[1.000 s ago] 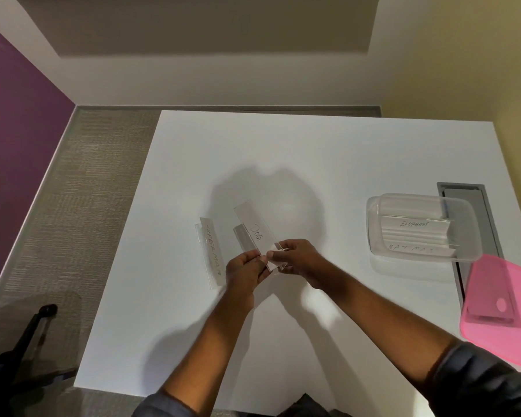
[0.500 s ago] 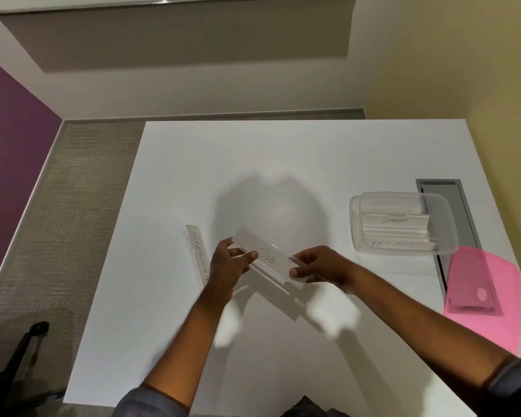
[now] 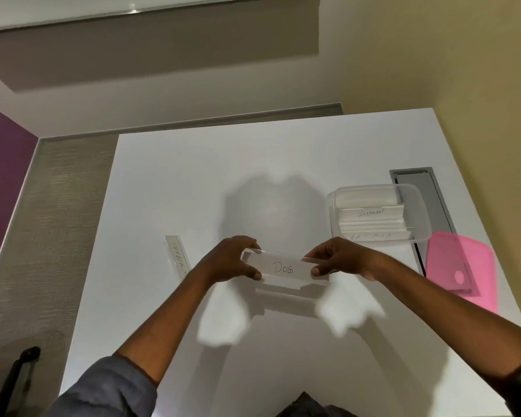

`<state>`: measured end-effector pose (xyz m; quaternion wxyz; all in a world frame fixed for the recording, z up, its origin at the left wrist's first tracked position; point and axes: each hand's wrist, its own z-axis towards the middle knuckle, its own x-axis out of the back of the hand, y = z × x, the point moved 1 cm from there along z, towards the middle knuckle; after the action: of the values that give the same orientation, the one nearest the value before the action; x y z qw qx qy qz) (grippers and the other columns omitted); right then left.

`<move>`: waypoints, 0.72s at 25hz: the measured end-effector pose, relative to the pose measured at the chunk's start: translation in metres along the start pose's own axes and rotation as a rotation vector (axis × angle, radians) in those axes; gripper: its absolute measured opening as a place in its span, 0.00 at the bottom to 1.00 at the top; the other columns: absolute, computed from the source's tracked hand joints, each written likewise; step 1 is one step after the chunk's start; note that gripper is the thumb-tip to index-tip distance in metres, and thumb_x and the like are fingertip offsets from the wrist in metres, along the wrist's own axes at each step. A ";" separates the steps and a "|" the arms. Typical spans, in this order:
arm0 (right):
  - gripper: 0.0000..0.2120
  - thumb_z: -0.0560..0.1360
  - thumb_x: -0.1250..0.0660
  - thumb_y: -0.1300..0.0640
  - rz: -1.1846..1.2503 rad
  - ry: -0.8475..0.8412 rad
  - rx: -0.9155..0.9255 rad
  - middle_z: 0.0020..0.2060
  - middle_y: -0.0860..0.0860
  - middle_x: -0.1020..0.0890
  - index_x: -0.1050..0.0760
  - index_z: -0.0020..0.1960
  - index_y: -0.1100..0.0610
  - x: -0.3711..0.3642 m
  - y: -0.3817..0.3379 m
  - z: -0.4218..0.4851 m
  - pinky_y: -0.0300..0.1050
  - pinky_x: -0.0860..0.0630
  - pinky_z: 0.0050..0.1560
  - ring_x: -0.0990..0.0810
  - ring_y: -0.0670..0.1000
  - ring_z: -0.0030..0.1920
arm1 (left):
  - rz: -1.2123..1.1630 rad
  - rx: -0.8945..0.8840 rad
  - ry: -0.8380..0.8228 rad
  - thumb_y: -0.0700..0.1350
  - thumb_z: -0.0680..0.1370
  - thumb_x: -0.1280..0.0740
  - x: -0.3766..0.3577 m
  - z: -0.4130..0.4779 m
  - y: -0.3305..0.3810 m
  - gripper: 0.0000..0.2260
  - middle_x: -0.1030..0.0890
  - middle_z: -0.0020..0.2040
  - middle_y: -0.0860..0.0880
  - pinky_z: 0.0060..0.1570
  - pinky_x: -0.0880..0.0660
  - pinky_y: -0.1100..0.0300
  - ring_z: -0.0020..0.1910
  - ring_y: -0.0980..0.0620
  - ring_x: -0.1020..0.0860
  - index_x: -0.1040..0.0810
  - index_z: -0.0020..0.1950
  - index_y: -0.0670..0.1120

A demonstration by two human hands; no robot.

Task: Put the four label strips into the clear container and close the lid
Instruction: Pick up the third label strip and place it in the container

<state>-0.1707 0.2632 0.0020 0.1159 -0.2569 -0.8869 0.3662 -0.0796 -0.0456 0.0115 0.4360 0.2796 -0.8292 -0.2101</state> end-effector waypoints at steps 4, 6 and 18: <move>0.18 0.74 0.23 0.66 -0.066 -0.022 0.042 0.57 0.54 0.11 0.15 0.63 0.58 0.019 -0.003 -0.009 0.45 0.19 0.64 0.14 0.57 0.62 | 0.144 -0.059 -0.161 0.55 0.67 0.17 -0.002 0.009 0.030 0.26 0.14 0.55 0.55 0.50 0.17 0.49 0.51 0.52 0.17 0.16 0.63 0.53; 0.17 0.74 0.23 0.65 -0.110 -0.005 0.054 0.56 0.53 0.11 0.14 0.63 0.57 0.029 -0.003 -0.013 0.50 0.20 0.67 0.14 0.57 0.62 | 0.209 -0.080 -0.178 0.58 0.66 0.19 -0.004 0.013 0.040 0.24 0.14 0.50 0.53 0.48 0.16 0.43 0.47 0.50 0.16 0.15 0.59 0.52; 0.31 0.67 0.18 0.47 -0.846 0.250 0.181 0.56 0.47 0.14 0.20 0.68 0.48 0.079 -0.011 -0.058 0.51 0.20 0.55 0.18 0.49 0.52 | 0.288 -0.144 -0.095 0.60 0.68 0.19 -0.013 0.041 0.108 0.23 0.14 0.47 0.56 0.43 0.19 0.52 0.44 0.52 0.17 0.14 0.61 0.53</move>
<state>-0.2178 0.3336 0.0522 0.3836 0.0972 -0.8574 0.3291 -0.1382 0.0481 0.0462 0.4407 0.1159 -0.8633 -0.2172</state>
